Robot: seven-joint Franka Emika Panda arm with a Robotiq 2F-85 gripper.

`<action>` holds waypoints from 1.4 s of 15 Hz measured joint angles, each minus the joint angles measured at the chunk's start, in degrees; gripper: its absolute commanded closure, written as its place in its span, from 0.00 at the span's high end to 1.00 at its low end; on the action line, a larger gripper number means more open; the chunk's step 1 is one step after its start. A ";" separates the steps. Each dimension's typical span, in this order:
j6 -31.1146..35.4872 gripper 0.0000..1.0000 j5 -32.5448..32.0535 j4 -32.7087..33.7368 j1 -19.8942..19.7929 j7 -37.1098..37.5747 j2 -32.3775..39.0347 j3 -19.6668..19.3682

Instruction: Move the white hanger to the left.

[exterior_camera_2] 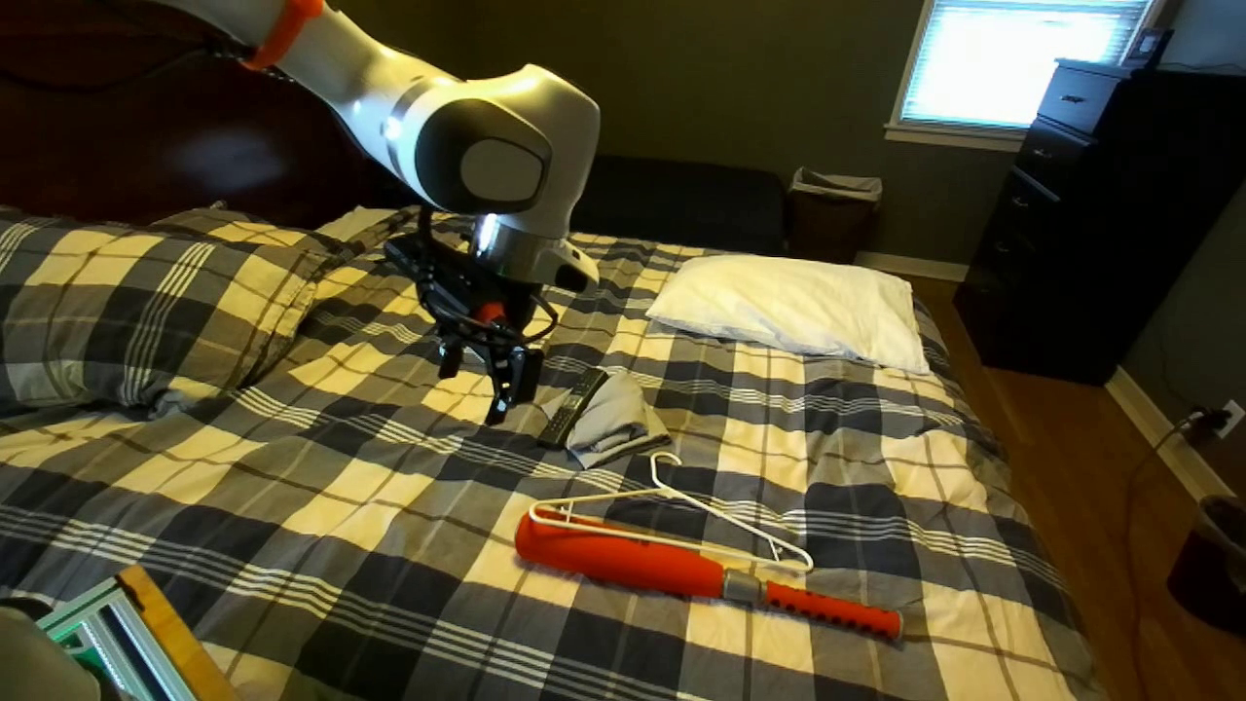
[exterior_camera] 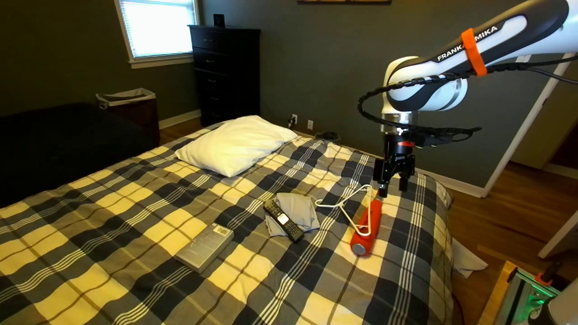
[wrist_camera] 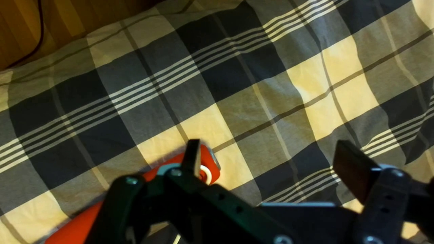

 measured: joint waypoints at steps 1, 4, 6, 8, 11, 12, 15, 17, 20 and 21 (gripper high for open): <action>0.00 1.00 -0.03 0.02 0.00 0.00 0.00 0.01; 3.30 1.00 -0.88 0.33 -0.03 -0.57 1.08 0.03; 6.50 1.00 -3.12 1.40 -0.36 -0.71 4.08 0.00; 10.11 1.00 -4.51 3.09 -1.02 -1.31 8.32 -0.09; 15.72 1.00 -3.47 7.21 -2.43 -3.00 16.06 -0.30; 15.60 1.00 -2.06 9.18 -3.00 -4.84 18.66 -0.30; 15.40 1.00 -1.17 12.34 -3.70 -6.37 22.43 -0.28; 15.31 1.00 -1.12 12.67 -3.69 -6.43 22.55 -0.16; 15.39 1.00 -0.83 13.74 -4.24 -8.16 23.87 0.64; 15.73 1.00 -0.46 14.58 -4.49 -8.88 25.18 1.05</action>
